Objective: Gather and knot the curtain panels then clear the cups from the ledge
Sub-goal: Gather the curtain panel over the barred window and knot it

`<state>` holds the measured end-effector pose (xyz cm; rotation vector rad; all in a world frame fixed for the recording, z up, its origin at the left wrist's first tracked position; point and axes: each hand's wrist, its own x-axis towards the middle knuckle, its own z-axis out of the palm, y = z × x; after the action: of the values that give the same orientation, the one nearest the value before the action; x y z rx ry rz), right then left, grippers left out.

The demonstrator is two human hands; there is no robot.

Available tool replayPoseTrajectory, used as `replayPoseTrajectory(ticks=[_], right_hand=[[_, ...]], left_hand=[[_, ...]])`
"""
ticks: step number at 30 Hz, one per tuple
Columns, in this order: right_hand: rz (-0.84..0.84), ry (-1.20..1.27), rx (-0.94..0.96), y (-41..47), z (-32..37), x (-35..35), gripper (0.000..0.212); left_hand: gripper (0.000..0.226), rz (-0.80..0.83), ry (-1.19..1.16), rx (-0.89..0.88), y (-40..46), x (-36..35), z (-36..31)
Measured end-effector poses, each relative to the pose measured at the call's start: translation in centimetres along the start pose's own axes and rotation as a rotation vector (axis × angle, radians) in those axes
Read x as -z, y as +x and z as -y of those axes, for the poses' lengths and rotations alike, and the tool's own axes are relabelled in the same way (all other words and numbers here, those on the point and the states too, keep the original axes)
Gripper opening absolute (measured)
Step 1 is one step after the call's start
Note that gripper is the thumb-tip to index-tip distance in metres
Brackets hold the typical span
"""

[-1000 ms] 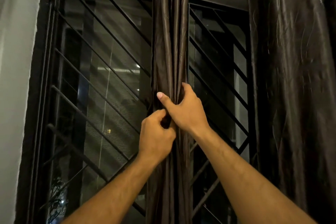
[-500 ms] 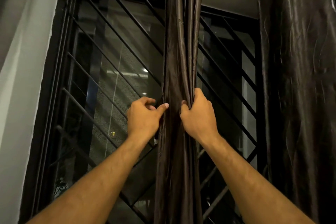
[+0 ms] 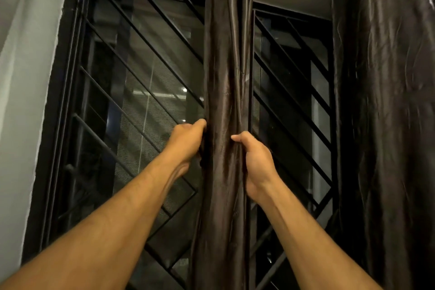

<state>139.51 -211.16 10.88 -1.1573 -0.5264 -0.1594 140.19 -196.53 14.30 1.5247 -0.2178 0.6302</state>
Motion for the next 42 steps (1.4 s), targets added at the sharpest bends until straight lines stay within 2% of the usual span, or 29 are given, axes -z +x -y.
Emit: replayPoseTrajectory(ticks=[3,5,10,12,15,18,21,23,24,28,30,34,36,39,42], right_hand=[[-0.023,-0.049,0.045,1.2,-1.1,-0.7,0.028],[-0.089,-0.126,0.104,1.8,-1.8,-1.1,0.032],[-0.219,-0.545,0.352,3.2,-2.0,-1.5,0.018],[-0.207,-0.574,0.359,3.7,-1.7,-1.5,0.025],[-0.103,-0.513,0.292,4.1,-1.1,-0.9,0.02],[-0.157,-0.616,0.341,4.1,-1.0,-0.6,0.021],[-0.305,-0.766,0.449,4.0,-2.1,-1.1,0.041],[-0.292,-0.758,0.504,4.0,-3.0,-1.3,0.059],[-0.279,-0.738,0.517,4.3,-3.4,-1.4,0.062],[-0.277,-0.836,0.536,5.2,-3.8,-1.3,0.024],[-0.221,-0.793,0.533,5.2,-3.2,-1.2,0.014],[-0.049,-0.655,0.473,4.6,-1.3,-0.3,0.015],[-0.061,-0.595,0.422,4.5,-0.6,0.4,0.02],[-0.105,-0.587,0.372,4.4,0.1,1.2,0.015],[-0.127,-0.594,0.278,4.5,0.1,1.9,0.023]], left_hand=[[0.029,0.038,-0.115,0.059,0.1,-0.4,-0.6],[0.031,0.021,-0.056,0.046,0.3,-0.7,-0.9],[0.035,-0.04,0.157,-0.09,1.2,-0.8,-0.7],[0.037,-0.013,0.115,-0.105,1.2,-0.7,-0.7],[0.038,0.041,0.067,-0.152,1.3,-0.3,-0.3],[0.057,0.185,-0.065,-0.147,1.5,-0.2,-0.5],[0.07,0.212,0.113,-0.177,2.1,-0.1,0.1],[0.072,0.177,0.202,-0.176,2.3,0.0,0.4],[0.073,0.165,0.216,-0.177,2.3,0.0,0.4],[0.066,0.142,0.215,-0.189,2.2,-0.1,0.8],[0.061,0.15,0.199,-0.189,2.2,-0.1,1.0],[0.032,0.164,0.096,-0.18,2.1,-0.4,0.9],[0.026,0.141,0.095,-0.161,2.1,-0.3,0.9],[0.018,0.13,0.116,-0.154,2.3,-0.3,1.0],[0.019,0.142,0.166,-0.199,2.5,-0.4,1.0]])
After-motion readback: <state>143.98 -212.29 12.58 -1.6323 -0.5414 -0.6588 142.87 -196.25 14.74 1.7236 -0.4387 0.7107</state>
